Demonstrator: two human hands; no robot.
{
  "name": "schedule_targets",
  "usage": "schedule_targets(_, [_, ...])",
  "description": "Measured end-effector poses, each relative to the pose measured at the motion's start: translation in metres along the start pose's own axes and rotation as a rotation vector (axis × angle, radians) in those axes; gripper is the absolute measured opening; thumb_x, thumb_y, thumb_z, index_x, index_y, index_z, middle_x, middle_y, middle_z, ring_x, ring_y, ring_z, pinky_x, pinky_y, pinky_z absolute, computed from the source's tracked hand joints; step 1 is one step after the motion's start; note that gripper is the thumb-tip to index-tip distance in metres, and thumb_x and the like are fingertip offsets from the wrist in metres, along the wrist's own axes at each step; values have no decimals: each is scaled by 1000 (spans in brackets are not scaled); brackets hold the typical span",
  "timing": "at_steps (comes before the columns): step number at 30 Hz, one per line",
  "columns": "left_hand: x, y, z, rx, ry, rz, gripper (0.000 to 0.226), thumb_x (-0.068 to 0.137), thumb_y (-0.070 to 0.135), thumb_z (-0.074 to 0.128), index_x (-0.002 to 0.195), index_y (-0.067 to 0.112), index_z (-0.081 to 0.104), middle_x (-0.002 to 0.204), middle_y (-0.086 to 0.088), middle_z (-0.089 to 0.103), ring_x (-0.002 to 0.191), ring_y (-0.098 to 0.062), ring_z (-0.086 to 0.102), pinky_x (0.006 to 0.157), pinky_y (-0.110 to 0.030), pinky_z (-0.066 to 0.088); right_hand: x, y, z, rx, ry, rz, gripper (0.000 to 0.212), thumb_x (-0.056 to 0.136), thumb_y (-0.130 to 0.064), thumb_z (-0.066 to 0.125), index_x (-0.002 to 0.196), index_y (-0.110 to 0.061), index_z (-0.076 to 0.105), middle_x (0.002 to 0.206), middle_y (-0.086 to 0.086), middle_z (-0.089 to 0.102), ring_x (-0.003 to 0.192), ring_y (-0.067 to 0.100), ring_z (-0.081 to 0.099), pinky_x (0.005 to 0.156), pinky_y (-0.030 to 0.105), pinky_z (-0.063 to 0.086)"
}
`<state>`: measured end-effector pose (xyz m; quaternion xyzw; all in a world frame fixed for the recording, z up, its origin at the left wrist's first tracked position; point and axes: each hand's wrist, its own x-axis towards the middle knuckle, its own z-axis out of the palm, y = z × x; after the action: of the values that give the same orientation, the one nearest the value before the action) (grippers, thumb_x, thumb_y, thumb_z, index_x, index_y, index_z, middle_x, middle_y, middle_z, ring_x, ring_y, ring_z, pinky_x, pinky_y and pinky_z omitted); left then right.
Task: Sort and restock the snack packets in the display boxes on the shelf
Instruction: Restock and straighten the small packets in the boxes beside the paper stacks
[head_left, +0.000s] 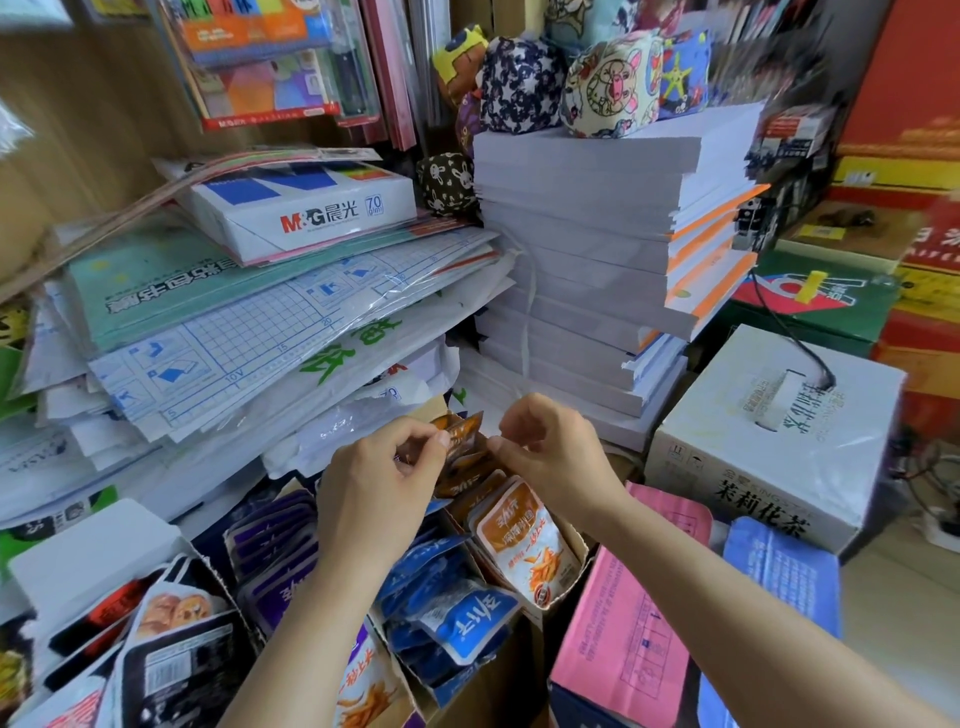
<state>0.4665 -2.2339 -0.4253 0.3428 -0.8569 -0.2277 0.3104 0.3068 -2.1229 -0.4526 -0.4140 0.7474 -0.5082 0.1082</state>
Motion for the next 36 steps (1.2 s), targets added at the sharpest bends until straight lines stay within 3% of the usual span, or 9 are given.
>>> schedule_targets(6, [1,-1,5,-1,14,17,10,91,37,68,82,37,73,79,18,67,75,-2,63,62,-28,53,-2,2,-1,-36,-101,-29,12,97,-32,66,102,-22,71,96,-7,71,89,8,67,76,35,61])
schedule_targets(12, [0,-5,10,87,24,-38,9,89,32,73,81,35,73,66,21,64,67,0,62,66,-33,53,-1,7,-4,-115,-141,-64,18,96,-13,65,104,-24,76,99,-8,71,91,7,65,77,27,57])
schedule_targets(15, [2,-7,11,103,71,-50,12,89,28,73,79,35,71,71,18,67,71,-12,65,60,-38,56,0,7,-9,-134,-154,-79,18,94,-10,66,102,-22,78,98,-9,72,90,3,65,75,17,53])
schedule_targets(22, [3,-8,11,-17,111,-154,17,90,22,73,82,31,60,77,16,66,67,-7,64,57,-34,53,1,9,-31,-114,-313,-104,17,91,-10,70,95,-23,80,101,-10,71,91,0,67,78,15,53])
schedule_targets(26, [1,-10,12,-50,47,-115,24,91,13,69,83,35,67,83,14,66,64,-3,59,54,-27,47,-1,10,-28,-123,-242,-94,17,91,-12,71,98,-25,80,95,-13,66,86,-4,64,71,11,49])
schedule_targets(29, [2,-11,10,-95,-21,-84,30,93,12,63,84,40,73,97,15,64,72,-2,58,64,-24,50,-3,9,-21,-83,-189,-66,18,94,-13,69,106,-23,78,95,-12,69,85,-8,64,66,9,49])
schedule_targets(33, [-2,-5,5,-212,-149,-11,13,90,28,69,92,39,75,100,15,63,84,-5,57,72,-18,47,-4,5,-17,-32,-174,-70,29,97,-7,62,118,-24,73,102,-12,74,93,-9,64,70,7,51])
schedule_targets(36, [-3,-8,6,-118,-159,17,10,87,33,74,94,40,75,102,19,60,87,-3,54,73,-19,47,-5,2,-17,-18,-236,-82,38,95,-3,62,124,-27,70,108,-15,73,97,-9,63,74,8,52])
